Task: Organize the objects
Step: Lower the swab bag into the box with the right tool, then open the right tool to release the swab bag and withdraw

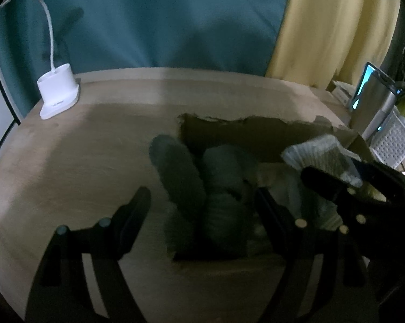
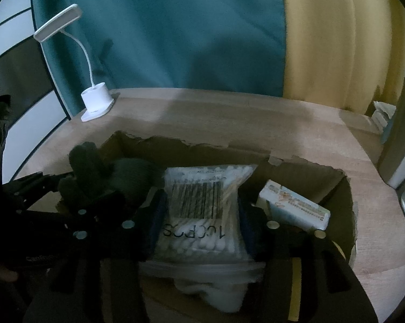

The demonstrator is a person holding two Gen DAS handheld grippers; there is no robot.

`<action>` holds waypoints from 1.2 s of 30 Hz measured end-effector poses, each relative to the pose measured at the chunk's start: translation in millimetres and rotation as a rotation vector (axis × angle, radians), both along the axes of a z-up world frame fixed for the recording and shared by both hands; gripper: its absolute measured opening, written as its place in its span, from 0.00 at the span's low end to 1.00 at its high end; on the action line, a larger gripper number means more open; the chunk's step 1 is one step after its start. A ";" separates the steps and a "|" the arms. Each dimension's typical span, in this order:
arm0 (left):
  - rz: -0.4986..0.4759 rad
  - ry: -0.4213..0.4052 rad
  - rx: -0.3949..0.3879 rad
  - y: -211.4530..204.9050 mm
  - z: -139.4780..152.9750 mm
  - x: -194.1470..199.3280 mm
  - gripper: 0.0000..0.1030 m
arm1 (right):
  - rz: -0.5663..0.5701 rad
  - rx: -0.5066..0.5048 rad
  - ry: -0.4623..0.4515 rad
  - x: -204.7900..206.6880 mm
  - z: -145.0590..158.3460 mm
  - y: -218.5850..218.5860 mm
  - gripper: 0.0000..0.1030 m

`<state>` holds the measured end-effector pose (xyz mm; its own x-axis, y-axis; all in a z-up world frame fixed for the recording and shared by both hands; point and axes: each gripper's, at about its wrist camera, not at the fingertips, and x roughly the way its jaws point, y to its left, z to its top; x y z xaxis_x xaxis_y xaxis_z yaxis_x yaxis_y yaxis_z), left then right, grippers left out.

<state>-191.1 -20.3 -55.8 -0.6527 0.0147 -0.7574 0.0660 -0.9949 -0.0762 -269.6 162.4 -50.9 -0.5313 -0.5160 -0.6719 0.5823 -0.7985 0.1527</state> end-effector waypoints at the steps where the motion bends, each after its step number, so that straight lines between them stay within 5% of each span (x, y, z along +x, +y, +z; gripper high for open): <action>1: 0.002 0.002 0.000 -0.3 0.9 0.4 0.78 | 0.000 -0.002 -0.001 0.3 0.1 0.6 0.57; 36: 0.012 0.089 0.016 -2.2 30.4 37.8 0.78 | -0.022 -0.038 0.064 37.8 36.6 14.3 0.76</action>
